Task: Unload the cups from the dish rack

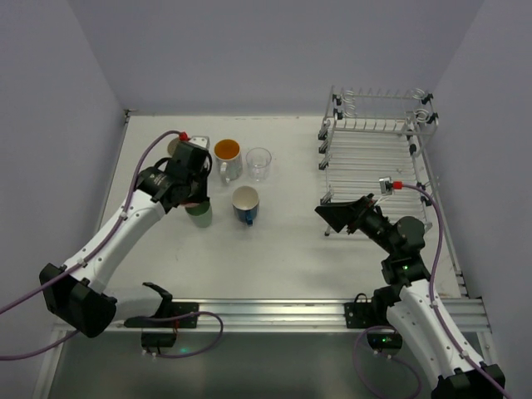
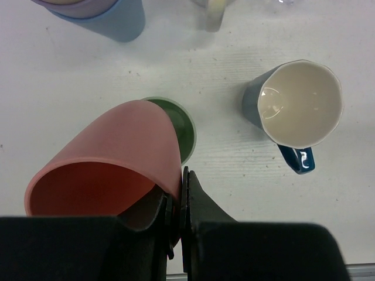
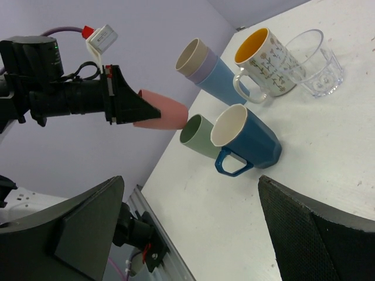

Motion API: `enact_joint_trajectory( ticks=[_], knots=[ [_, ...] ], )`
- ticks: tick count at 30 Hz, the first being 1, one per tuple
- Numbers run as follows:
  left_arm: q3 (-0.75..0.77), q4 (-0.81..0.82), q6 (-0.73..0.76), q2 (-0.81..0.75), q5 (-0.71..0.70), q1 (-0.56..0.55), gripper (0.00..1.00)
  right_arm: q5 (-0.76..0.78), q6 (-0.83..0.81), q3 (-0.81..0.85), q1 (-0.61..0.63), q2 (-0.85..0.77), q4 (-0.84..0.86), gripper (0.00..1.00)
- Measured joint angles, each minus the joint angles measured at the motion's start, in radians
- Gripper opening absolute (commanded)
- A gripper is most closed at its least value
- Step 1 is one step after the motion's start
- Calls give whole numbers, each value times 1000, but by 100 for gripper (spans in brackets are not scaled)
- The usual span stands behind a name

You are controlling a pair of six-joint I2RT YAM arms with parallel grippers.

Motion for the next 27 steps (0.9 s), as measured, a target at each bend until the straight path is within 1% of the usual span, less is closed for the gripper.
enact_joint_trajectory(
  ticks=[18,21,22,24,25,27],
  knots=[
    [-142,99,26,129,82,0,0,0,-9,0,0,8,-5,99],
    [-144,115,31,142,80,0,5,0,-9,0,0,19,-5,99],
    [-144,120,35,143,80,0,11,0,-9,0,0,21,-5,99],
    [-144,132,45,151,80,0,19,0,-10,-1,0,25,-8,99],
    [-143,141,47,155,79,0,26,0,-10,-2,0,25,-10,99],
    [-143,154,53,171,76,0,34,0,-10,-2,0,24,-13,99]
  ],
)
